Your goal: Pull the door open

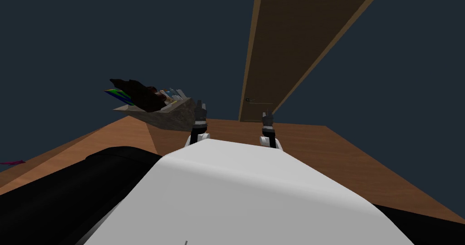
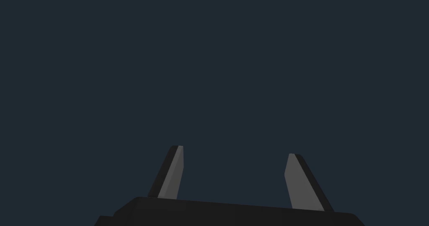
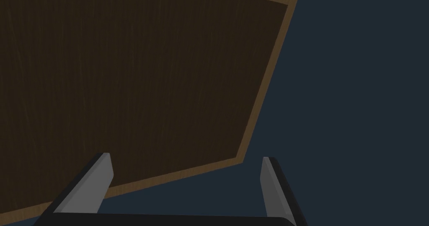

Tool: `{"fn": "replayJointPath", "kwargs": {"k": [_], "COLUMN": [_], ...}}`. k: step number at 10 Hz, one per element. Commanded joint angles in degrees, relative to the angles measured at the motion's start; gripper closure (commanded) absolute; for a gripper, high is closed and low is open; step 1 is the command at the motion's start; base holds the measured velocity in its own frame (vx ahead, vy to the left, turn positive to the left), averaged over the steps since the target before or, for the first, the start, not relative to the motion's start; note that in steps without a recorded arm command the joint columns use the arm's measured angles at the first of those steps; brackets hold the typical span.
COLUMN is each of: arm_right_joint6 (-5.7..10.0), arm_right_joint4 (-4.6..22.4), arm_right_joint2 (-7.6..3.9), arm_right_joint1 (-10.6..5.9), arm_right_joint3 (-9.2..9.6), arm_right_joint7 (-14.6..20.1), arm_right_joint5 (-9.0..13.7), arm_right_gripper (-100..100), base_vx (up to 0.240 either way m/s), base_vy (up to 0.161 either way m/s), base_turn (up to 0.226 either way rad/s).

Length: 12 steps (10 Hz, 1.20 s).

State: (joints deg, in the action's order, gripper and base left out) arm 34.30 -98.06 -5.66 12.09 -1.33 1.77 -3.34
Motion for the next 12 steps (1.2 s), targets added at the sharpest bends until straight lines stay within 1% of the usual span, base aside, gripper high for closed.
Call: {"fn": "replayJointPath", "kwargs": {"k": [1, 10, 11, 12], "arm_right_joint6": [0.31, 1.82, 1.82, 1.99], "arm_right_joint4": [2.86, 20.57, 20.89, 22.83], "arm_right_joint2": [-0.12, -2.13, -2.13, -2.34], "arm_right_joint1": [-1.43, -9.24, -9.24, -10.11], "arm_right_joint3": [-0.16, -1.98, -1.98, -2.18], "arm_right_joint7": [-0.16, 0.18, 0.18, 0.21], "arm_right_joint5": [0.09, 1.32, 1.32, 1.46], "arm_right_gripper": [-100, -100, -100, -100], "base_vx": [0.108, 0.103, 0.064, 0.051], "base_vy": [0.014, 0.0, 0.001, 0.007], "base_turn": [0.028, 0.047, 0.02, 0.026]}}
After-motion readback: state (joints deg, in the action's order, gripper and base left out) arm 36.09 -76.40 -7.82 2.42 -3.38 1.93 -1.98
